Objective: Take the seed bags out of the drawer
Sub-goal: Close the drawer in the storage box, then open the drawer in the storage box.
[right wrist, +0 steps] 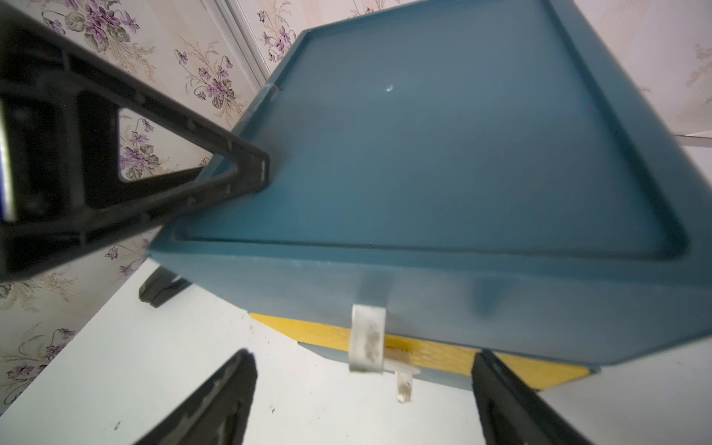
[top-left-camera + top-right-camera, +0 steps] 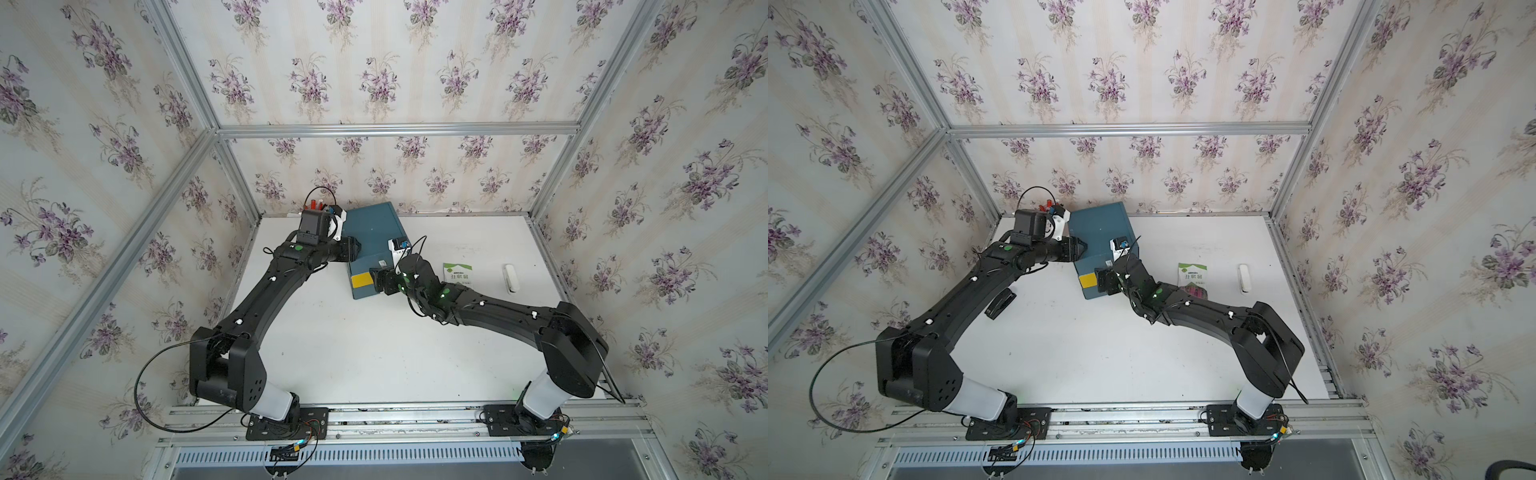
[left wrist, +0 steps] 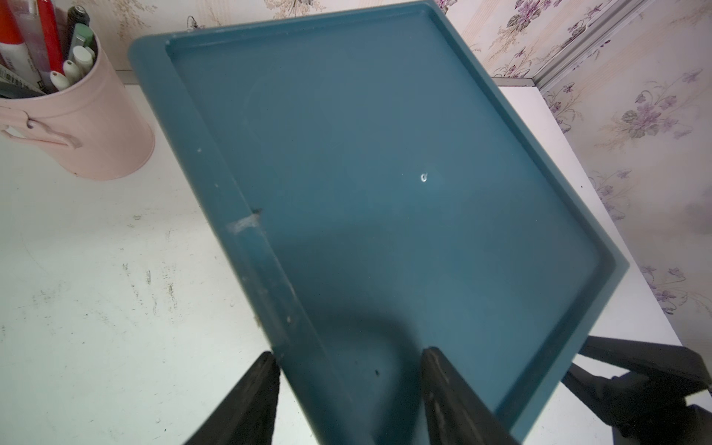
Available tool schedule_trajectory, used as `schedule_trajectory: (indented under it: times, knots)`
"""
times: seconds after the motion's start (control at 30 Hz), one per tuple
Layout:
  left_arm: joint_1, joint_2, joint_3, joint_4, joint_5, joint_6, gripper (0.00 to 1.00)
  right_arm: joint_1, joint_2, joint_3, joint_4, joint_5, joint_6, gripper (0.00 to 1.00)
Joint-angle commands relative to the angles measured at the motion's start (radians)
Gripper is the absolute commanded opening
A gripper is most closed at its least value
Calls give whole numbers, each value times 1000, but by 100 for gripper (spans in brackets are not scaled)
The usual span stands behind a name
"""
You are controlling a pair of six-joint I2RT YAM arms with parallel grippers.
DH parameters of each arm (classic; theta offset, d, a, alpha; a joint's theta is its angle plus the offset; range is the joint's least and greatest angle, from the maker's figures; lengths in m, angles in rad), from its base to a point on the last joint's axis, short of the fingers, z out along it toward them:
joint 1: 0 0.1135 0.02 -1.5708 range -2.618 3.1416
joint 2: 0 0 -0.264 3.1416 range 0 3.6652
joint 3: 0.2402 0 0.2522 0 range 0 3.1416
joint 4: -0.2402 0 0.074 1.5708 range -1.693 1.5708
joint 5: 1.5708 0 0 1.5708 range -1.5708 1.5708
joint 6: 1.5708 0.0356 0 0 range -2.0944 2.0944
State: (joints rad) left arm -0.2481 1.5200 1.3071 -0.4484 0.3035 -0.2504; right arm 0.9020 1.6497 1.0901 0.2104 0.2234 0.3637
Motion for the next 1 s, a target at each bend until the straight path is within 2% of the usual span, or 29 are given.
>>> schedule_trajectory:
  times: [0.0, 0.27, 0.57, 0.97]
  knots:
    - [-2, 15, -13, -207, 4, 52, 61, -1, -31, -57, 66, 17, 11, 99]
    - [0, 15, -15, -216, 8, 59, 61, 0, -21, -179, 219, -1, 6, 100]
    - [5, 19, -14, -220, 12, 60, 61, 18, 98, -254, 484, 94, -76, 100]
    - [14, 21, -16, -226, 17, 69, 62, 30, 190, -215, 572, 167, -141, 97]
